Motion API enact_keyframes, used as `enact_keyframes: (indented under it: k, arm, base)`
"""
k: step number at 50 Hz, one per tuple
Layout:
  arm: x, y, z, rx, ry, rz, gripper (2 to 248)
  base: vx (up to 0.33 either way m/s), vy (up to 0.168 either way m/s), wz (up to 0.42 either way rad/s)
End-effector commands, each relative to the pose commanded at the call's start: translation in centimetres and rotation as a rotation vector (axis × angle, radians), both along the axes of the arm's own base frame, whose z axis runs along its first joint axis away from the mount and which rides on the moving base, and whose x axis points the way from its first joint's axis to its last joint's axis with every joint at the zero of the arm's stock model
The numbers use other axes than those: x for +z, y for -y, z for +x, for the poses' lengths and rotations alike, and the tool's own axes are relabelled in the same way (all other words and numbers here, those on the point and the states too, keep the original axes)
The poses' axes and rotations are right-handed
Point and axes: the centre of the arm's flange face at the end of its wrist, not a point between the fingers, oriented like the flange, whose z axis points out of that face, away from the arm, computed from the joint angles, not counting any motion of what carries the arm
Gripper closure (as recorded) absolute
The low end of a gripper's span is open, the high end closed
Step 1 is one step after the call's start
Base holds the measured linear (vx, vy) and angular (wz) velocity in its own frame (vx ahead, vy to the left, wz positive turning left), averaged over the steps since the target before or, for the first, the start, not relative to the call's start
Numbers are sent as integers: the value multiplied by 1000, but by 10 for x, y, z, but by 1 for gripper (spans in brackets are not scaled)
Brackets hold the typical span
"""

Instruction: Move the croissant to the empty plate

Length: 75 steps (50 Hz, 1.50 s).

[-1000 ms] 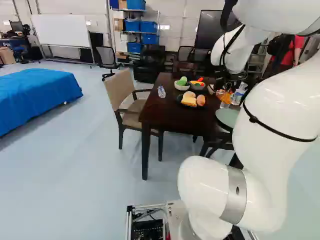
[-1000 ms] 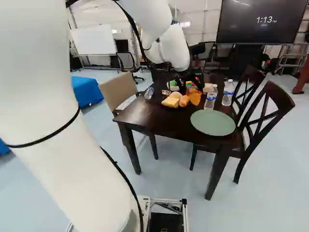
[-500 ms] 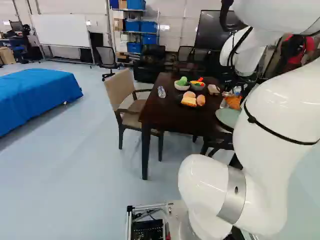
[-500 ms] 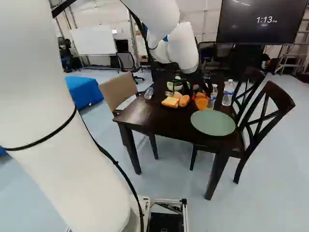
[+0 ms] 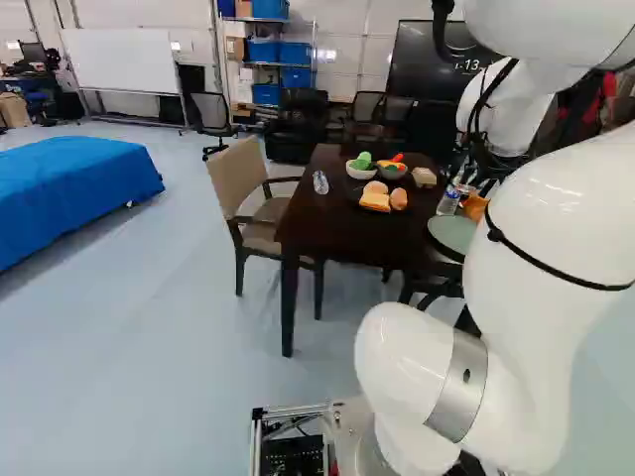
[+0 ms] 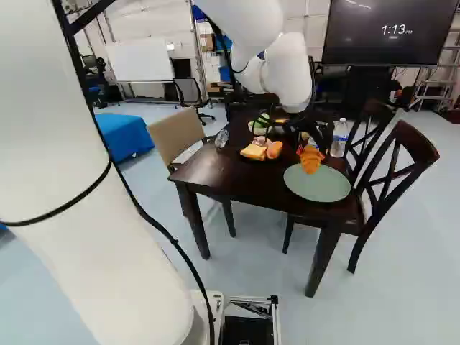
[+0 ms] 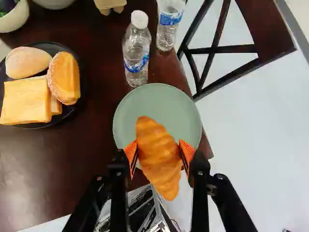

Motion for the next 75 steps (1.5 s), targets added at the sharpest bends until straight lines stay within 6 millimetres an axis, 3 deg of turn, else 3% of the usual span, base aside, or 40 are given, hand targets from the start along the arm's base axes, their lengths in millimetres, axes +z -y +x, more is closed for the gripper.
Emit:
enact_keyframes:
  k: [20, 32, 48, 75]
  arm:
    - [-2, 32, -19, -105, -5, 49, 119]
    - [-11, 40, -16, -117, -18, 67, 119]
    - [-32, 44, -8, -113, -48, 94, 119]
    - [-66, 44, 26, -69, -96, 132, 119]
  base:
    - [0, 0, 0]
    - [0, 0, 0]
    - [0, 0, 0]
    - [0, 0, 0]
